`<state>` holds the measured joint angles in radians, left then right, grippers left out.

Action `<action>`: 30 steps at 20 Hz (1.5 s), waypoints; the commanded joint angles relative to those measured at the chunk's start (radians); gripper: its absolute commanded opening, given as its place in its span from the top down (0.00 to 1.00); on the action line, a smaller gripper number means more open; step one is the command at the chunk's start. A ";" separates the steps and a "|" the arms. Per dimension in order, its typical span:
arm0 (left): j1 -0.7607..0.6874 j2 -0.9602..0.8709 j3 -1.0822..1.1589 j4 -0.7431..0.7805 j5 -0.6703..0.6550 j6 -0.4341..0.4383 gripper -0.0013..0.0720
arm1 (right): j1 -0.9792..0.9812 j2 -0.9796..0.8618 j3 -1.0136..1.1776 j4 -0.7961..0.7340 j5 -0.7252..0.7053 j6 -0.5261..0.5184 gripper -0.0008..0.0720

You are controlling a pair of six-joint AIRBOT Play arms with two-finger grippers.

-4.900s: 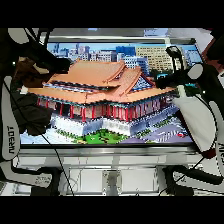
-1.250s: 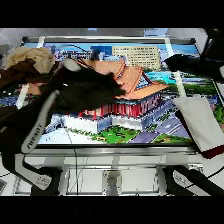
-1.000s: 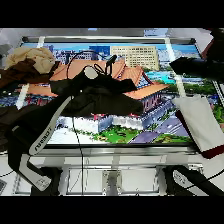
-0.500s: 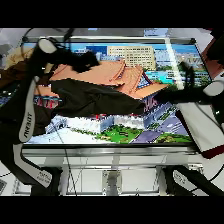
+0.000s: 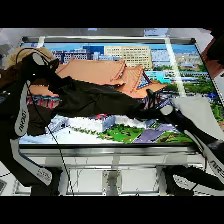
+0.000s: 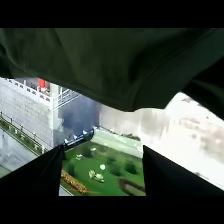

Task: Fold the shirts.

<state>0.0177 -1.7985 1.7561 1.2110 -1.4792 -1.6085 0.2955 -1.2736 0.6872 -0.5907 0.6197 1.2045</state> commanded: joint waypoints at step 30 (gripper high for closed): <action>0.007 -0.030 -0.021 0.051 0.050 0.088 0.02 | 0.084 -0.111 0.019 0.293 -0.268 0.101 0.43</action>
<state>0.0246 -1.8275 1.7359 1.2564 -1.4326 -1.5208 0.3725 -1.3811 0.7059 -0.3019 0.4149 1.2533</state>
